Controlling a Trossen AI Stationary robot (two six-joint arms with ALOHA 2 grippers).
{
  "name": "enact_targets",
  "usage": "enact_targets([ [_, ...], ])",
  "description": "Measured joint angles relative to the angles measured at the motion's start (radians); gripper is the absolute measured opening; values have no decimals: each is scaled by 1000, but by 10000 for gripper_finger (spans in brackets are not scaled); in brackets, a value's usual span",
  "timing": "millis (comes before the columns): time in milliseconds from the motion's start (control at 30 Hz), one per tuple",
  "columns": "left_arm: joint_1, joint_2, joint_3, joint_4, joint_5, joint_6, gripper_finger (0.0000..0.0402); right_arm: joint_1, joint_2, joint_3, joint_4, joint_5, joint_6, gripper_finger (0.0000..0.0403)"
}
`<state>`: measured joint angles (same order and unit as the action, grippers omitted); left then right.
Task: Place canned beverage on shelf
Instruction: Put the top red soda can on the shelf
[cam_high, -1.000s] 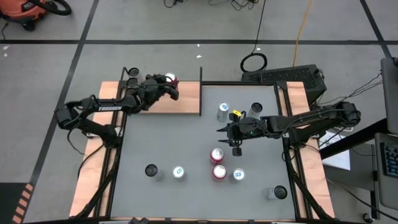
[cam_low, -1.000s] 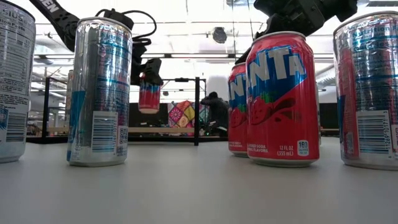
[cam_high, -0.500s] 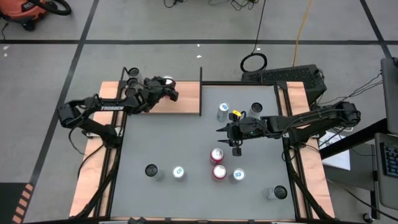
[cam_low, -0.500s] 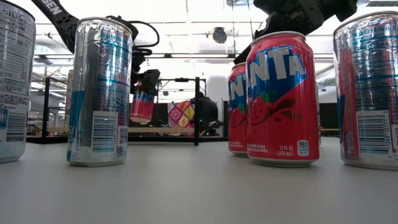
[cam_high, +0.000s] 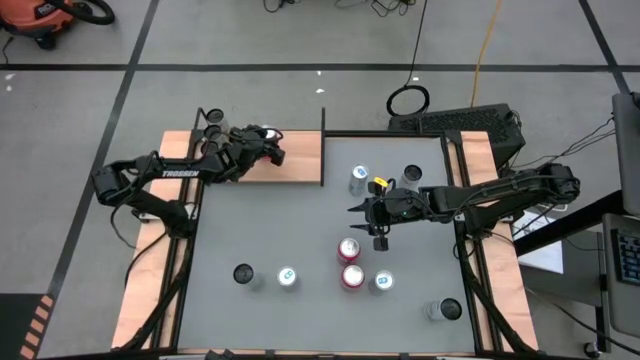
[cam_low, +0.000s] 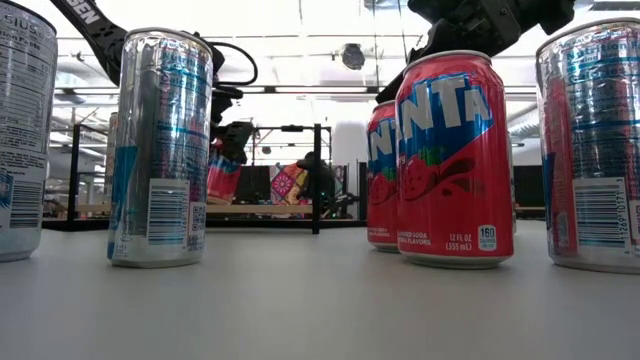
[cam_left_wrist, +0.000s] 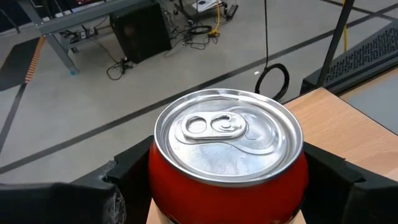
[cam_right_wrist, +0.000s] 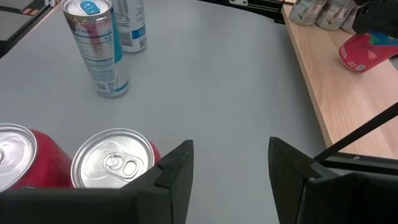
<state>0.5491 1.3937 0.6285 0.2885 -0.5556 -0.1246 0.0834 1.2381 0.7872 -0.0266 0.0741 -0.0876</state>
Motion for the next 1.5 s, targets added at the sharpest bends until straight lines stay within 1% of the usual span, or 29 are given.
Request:
enact_targets([
  [133, 0, 0, 0, -1, -2, -1, 298, 0, 0, 0, 0, 0, 0, 141],
  [367, 0, -2, 1, 5, -39, 0, 346, 0, 0, 0, -1, -1, 0, 141],
  [433, 1, -2, 2, 5, -42, 0, 354, 0, 0, 0, -1, -1, -2, 141],
  [733, -15, -11, 20, 15, -50, 30, 358, 0, 0, 0, -1, 0, -5, 141],
  [867, -44, -39, 58, 17, -96, 85, 359, 0, 0, 0, -1, 0, -5, 141],
  [967, -73, -63, 85, -9, -157, 123, 359, 0, 0, 0, -4, -1, -4, 141],
  [1033, -95, -82, 111, -66, -198, 135, 359, 0, 0, 0, -6, -1, -4, 141],
  [1133, -142, -107, 143, -175, -204, 99, 359, 2, 0, 0, -8, -1, -4, 141],
  [1233, -213, -118, 162, -245, -184, 37, 350, 3, 0, 0, -8, -1, -5, 141],
  [1333, -286, -113, 175, -290, -184, 7, 327, 3, 0, 0, -8, -1, -4, 141],
  [1500, -361, -82, 186, -255, -183, -44, 280, 3, 0, 0, -3, -1, 0, 141],
])
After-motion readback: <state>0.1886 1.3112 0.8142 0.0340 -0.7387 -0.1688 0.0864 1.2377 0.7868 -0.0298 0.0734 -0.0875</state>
